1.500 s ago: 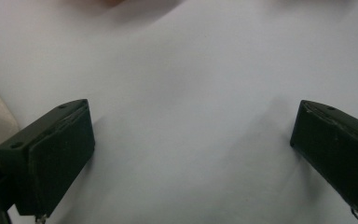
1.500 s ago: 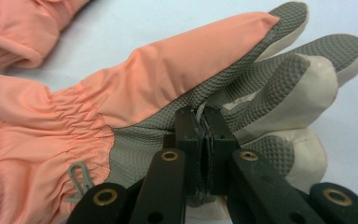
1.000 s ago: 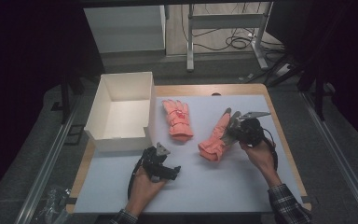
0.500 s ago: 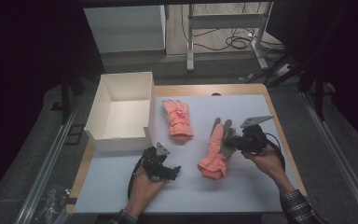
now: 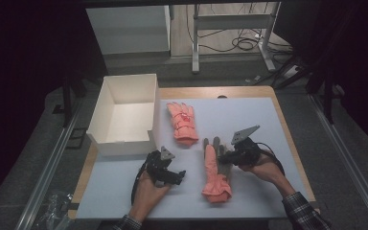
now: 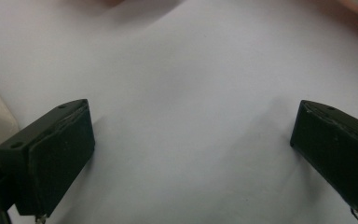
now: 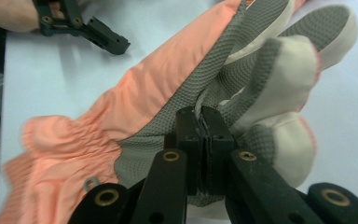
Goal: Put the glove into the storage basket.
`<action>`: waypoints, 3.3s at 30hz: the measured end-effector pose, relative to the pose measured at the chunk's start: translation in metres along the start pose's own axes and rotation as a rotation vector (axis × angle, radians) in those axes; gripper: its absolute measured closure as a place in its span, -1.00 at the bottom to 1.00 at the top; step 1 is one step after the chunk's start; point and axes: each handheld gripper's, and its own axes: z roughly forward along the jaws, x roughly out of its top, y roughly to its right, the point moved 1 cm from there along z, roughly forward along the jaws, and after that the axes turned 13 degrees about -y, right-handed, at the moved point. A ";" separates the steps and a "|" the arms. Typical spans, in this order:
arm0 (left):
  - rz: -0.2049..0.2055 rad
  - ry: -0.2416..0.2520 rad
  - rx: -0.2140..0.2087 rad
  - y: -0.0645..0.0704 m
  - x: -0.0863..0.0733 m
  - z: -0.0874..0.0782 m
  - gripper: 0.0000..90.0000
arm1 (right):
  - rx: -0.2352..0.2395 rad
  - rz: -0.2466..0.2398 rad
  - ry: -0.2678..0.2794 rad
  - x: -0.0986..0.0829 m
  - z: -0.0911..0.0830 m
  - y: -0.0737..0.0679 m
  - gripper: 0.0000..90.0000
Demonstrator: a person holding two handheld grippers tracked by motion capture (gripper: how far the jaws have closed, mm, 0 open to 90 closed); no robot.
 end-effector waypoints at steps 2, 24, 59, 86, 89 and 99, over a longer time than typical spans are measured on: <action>-0.001 0.000 0.000 0.000 0.000 0.000 -1.00 | 0.005 -0.010 -0.001 0.002 0.005 0.003 0.93; 0.002 0.001 0.003 0.000 0.000 0.000 -1.00 | -0.144 0.159 0.116 0.027 -0.003 0.019 0.21; -0.004 0.000 -0.001 0.000 0.000 0.000 -1.00 | -0.197 0.257 0.128 0.149 0.053 0.081 0.04; -0.004 0.002 -0.001 0.000 0.000 0.000 -1.00 | -0.207 0.262 0.011 0.172 0.103 0.096 0.83; -0.005 0.003 -0.001 0.000 0.000 0.000 -1.00 | -0.228 0.262 0.006 0.173 0.100 0.092 0.90; -0.004 0.003 0.000 0.000 0.000 0.000 -1.00 | -0.185 0.295 0.036 0.169 0.079 0.090 0.92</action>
